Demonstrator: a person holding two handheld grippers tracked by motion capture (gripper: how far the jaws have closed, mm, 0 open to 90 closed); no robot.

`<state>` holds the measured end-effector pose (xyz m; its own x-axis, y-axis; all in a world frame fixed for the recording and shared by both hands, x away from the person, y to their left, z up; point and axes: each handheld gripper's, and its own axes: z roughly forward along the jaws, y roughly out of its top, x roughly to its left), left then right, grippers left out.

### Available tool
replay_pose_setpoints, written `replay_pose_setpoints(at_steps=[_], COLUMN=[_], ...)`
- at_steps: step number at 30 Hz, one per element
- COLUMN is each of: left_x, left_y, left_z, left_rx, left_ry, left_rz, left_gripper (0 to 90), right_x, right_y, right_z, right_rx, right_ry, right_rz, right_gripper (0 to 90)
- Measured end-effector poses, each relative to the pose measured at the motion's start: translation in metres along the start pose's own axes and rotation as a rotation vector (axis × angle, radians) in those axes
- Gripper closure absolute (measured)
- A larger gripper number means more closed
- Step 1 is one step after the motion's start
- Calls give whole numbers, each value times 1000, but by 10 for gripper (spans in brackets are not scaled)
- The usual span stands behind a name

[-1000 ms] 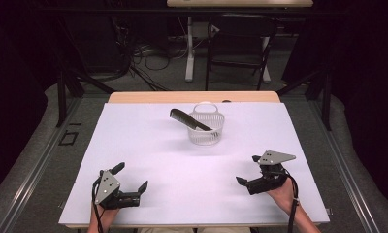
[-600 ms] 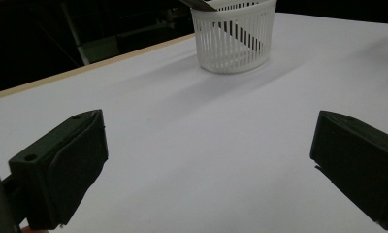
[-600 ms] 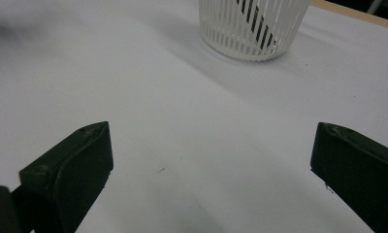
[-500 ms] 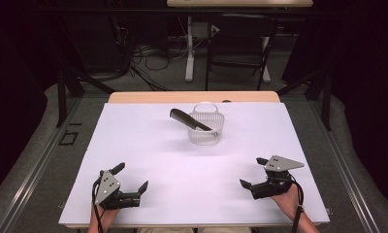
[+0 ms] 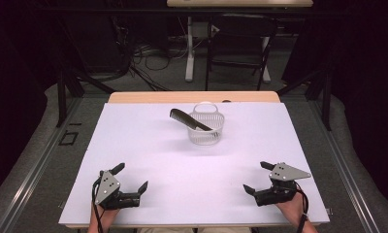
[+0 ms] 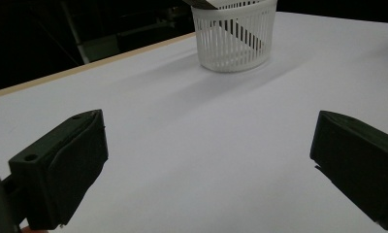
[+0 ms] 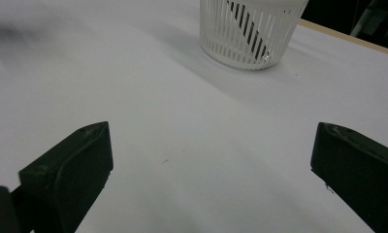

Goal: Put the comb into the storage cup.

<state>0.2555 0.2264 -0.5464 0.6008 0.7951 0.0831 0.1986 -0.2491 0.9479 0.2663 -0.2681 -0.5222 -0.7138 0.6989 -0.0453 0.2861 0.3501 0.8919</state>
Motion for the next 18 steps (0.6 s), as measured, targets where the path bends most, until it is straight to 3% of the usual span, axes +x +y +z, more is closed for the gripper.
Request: replay_pose_setpoints(at_steps=[8,18], left_x=[0,1], left_y=[-1,-1], left_z=[-1,0], left_rx=[-2,6], left_ry=[4,5], left_rz=[-3,2], left_gripper=[2,2], right_x=[4,2], right_y=[-7,-8], right_z=[-10,-10], right_rx=[-36,-36], right_ry=[-23,-20], right_rz=[-6,-10], right_gripper=[9,9])
